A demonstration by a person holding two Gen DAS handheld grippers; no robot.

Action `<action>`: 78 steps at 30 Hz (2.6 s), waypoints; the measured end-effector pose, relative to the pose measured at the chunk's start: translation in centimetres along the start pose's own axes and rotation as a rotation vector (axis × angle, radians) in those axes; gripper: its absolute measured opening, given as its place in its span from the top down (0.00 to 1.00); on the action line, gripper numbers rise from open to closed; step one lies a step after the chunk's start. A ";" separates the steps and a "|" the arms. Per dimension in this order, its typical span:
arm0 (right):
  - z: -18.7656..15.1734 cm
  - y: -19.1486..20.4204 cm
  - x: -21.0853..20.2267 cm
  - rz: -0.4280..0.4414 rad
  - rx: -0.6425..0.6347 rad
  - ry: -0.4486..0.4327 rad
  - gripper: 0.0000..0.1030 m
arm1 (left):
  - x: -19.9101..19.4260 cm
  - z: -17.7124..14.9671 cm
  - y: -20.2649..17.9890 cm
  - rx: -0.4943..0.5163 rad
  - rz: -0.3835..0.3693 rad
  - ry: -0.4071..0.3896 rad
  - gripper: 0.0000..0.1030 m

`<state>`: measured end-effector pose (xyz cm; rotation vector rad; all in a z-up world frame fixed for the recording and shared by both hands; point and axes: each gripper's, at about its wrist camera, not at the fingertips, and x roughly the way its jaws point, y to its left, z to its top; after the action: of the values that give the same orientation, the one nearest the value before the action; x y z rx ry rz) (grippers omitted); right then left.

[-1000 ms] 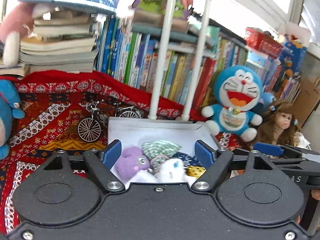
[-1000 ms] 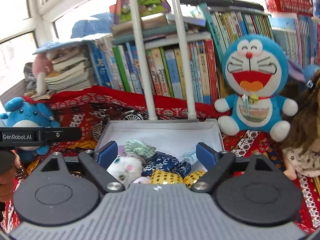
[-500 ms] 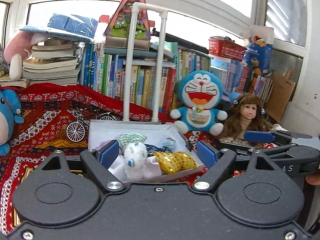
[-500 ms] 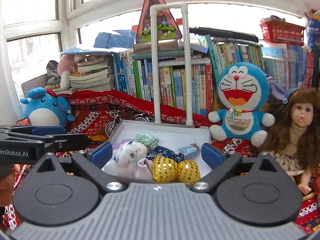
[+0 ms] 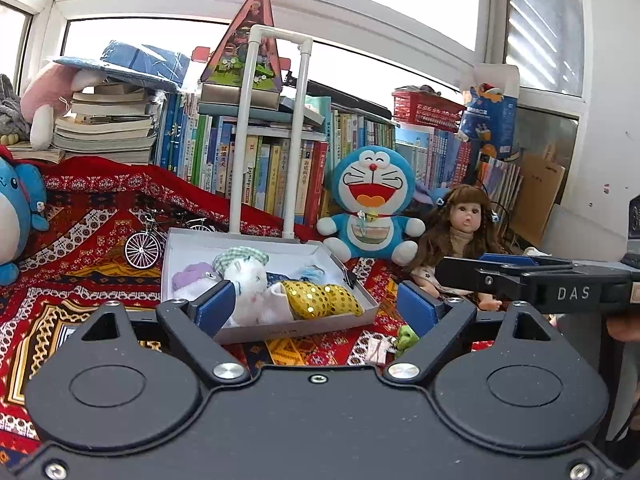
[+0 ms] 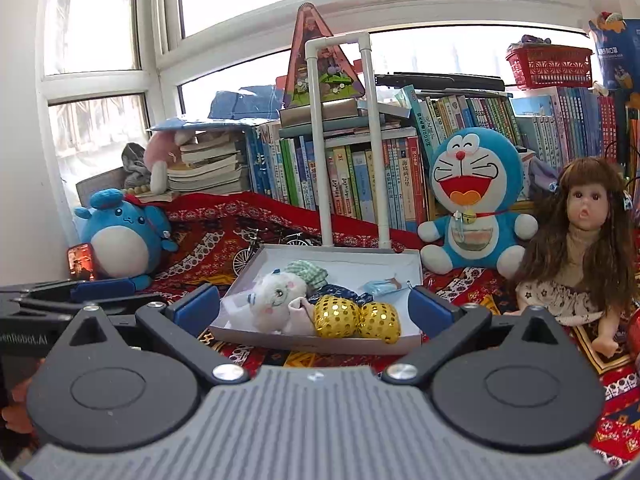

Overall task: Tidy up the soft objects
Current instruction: 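Lift both open grippers out of the tray and move back toward the rug, then grasp the white tissue with the left gripper while the right gripper grasps the labelled packet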

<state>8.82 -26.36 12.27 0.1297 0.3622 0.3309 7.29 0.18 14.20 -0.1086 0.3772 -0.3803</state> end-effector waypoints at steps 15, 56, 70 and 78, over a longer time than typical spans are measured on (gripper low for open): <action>-3.5 -1.8 -1.9 -0.025 0.012 0.019 0.00 | -2.3 -4.6 -2.5 0.036 -0.020 -0.016 0.14; -20.4 -0.8 -10.3 -0.196 -0.074 0.102 0.61 | 4.3 -12.2 -12.3 0.084 -0.023 0.159 0.43; -19.9 -1.5 -11.2 -0.204 -0.043 0.033 0.66 | 12.9 -12.9 -14.4 0.088 0.097 0.193 0.42; -19.5 -2.6 -11.4 -0.241 0.002 0.009 0.66 | 14.8 -13.6 -14.7 0.099 0.116 0.235 0.65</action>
<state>-7.66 -31.38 -2.53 0.0856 0.3833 0.0933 9.86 -19.50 -0.87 0.0552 0.5935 -0.2968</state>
